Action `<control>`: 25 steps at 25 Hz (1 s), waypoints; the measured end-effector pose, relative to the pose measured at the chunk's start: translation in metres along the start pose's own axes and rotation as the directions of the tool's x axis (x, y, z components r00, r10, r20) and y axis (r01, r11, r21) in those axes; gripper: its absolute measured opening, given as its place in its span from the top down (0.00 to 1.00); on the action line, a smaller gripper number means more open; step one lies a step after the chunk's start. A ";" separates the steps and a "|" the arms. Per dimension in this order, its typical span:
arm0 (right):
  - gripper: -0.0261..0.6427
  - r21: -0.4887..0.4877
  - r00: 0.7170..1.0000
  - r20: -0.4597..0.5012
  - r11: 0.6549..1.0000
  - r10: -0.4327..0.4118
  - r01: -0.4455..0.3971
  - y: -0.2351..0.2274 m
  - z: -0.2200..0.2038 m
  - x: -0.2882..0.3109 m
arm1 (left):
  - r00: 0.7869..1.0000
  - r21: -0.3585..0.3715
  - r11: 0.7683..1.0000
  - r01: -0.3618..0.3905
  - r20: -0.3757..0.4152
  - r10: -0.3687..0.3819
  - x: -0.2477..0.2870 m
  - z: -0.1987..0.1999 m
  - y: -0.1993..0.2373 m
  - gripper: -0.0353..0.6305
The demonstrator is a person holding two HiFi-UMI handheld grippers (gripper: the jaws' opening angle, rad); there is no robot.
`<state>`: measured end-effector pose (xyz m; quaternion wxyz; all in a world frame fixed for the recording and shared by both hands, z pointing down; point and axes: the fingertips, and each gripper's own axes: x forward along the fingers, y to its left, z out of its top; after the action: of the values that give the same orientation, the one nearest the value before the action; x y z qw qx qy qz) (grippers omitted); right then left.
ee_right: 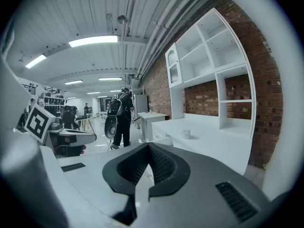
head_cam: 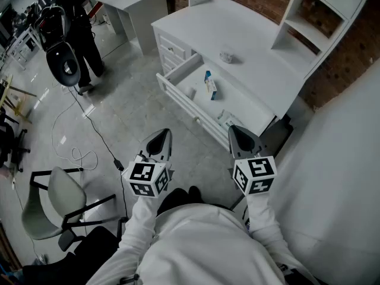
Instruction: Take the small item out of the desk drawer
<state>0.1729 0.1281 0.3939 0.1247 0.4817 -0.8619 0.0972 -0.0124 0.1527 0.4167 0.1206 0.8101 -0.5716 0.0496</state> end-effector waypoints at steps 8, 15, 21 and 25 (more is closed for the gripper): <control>0.92 0.022 1.000 -0.005 1.000 0.020 -0.020 0.001 -0.003 0.000 | 1.000 0.001 1.000 0.002 -0.005 -0.002 0.001 -0.001 -0.005 0.92; 0.92 0.044 1.000 -0.017 0.999 0.024 -0.023 -0.002 -0.006 0.011 | 1.000 0.003 1.000 0.009 -0.017 -0.009 0.012 -0.002 0.000 0.92; 0.92 0.046 0.999 -0.035 0.999 0.018 -0.016 -0.010 -0.006 0.028 | 0.999 -0.001 0.999 0.033 -0.025 -0.033 0.037 0.001 0.007 0.92; 0.92 0.045 0.999 -0.044 0.999 0.012 -0.010 -0.017 -0.005 0.046 | 0.998 -0.006 0.999 0.046 -0.030 -0.046 0.057 0.002 0.016 0.92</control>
<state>0.1644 0.0838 0.4135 0.1326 0.4775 -0.8591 0.1281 -0.0083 0.0953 0.4297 0.1324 0.8219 -0.5511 0.0577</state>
